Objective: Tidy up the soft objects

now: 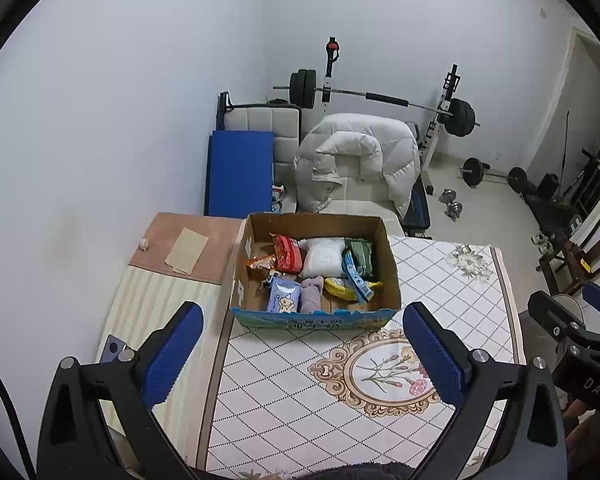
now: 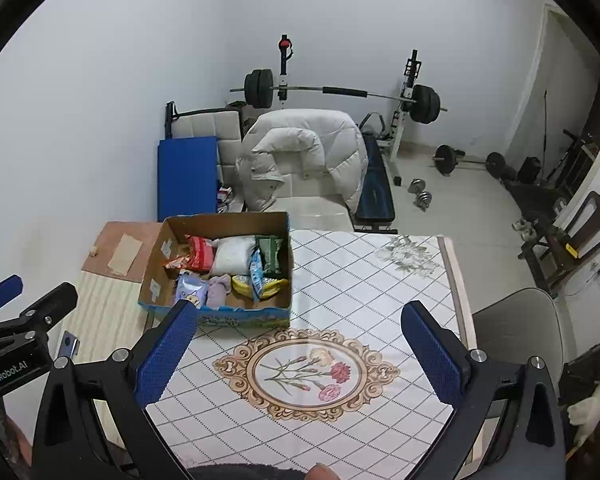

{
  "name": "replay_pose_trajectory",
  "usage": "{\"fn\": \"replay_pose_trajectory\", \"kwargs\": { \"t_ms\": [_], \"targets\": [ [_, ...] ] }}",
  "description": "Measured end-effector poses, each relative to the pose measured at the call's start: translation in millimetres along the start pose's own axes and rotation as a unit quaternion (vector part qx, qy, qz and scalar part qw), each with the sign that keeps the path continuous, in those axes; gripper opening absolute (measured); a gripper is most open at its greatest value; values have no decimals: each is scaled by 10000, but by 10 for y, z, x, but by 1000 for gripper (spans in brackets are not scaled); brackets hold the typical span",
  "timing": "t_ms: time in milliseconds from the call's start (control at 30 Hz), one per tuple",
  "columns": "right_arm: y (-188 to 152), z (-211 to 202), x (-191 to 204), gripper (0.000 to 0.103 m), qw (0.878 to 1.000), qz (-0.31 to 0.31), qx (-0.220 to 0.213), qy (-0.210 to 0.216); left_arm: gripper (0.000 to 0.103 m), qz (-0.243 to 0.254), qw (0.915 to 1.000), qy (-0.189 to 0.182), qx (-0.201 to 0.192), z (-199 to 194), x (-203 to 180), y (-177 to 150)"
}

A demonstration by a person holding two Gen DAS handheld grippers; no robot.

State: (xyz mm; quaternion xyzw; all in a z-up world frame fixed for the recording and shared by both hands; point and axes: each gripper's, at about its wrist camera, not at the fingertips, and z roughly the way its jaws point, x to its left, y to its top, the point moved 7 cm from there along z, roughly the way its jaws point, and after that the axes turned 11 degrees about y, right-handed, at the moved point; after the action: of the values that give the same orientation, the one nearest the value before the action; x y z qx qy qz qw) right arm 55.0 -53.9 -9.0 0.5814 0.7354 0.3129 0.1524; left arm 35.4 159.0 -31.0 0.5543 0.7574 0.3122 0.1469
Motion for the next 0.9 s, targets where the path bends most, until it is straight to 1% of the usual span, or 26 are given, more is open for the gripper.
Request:
{"fn": "replay_pose_trajectory", "kwargs": {
  "t_ms": [200,367,567,900],
  "targets": [
    [12,-22,-23,103,10000,13,6,-2,103,-66,9999,69,-117,-66,25,23],
    [13,-61,-56,103,10000,36,54,-33,103,-81,9999,24,-85,-57,14,16],
    [-3,-61,-64,103,9999,35,40,-87,103,-8,10000,36,-62,-54,-28,-4],
    [15,-104,-62,103,9999,9,-10,-104,103,-29,10000,27,-58,-57,-44,-20]
  ]
}}
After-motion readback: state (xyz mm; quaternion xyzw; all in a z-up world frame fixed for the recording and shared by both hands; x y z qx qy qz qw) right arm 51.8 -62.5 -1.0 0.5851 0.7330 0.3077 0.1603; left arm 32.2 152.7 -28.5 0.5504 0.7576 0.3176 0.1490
